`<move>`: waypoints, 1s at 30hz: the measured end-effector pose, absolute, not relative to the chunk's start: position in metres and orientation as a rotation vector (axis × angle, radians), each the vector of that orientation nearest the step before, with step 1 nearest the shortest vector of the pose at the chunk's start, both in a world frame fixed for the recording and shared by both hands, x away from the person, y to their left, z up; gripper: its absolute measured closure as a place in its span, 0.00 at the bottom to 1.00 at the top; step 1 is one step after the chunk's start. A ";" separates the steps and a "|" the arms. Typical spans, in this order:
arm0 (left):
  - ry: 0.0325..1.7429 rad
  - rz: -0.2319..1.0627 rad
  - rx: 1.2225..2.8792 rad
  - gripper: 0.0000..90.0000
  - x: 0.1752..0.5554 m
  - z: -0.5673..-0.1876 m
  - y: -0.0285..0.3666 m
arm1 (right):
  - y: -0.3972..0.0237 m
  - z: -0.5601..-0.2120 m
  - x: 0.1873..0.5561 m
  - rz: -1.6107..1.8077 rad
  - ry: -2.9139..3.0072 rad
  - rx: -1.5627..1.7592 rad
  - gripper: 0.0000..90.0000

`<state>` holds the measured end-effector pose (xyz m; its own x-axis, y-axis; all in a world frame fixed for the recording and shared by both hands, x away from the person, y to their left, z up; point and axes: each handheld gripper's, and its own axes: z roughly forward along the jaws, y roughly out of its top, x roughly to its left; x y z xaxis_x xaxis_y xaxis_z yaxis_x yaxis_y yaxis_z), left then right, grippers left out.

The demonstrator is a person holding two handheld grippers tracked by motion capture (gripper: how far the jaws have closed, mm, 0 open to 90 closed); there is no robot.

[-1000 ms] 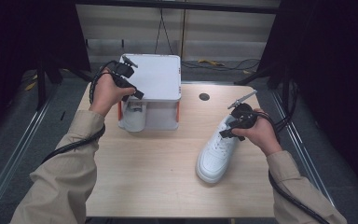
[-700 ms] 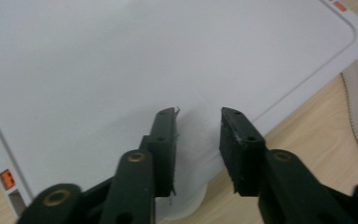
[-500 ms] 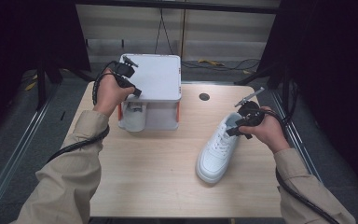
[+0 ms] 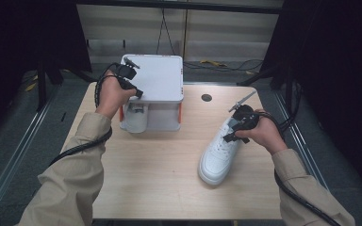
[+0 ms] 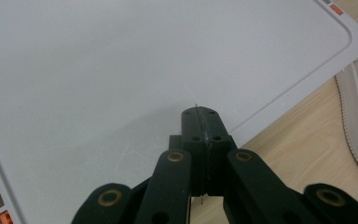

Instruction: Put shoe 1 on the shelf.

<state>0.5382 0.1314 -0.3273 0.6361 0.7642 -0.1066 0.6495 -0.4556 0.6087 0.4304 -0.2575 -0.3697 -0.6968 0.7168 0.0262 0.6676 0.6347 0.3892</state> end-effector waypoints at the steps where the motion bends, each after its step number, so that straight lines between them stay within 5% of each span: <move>1: 1.096 0.238 2.233 1.00 0.538 -0.328 0.132 | -0.255 -0.371 0.429 0.558 2.735 1.155 0.42; 18: 1.084 0.261 2.220 1.00 0.536 -0.329 0.131 | -0.235 -0.386 0.426 0.416 2.847 1.073 0.55; 24: 1.080 0.259 2.217 1.00 0.535 -0.329 0.132 | -0.234 -0.387 0.429 0.362 2.852 1.054 0.94; 30: 1.075 0.265 2.212 1.00 0.535 -0.330 0.132 | -0.234 -0.384 0.428 0.394 2.832 1.077 0.99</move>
<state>0.5346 0.1324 -0.3299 0.6425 0.7600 -0.0984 0.6273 -0.4477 0.6373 0.4280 -0.2336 -0.3841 -0.7485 0.6630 0.0111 0.6409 0.7189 0.2691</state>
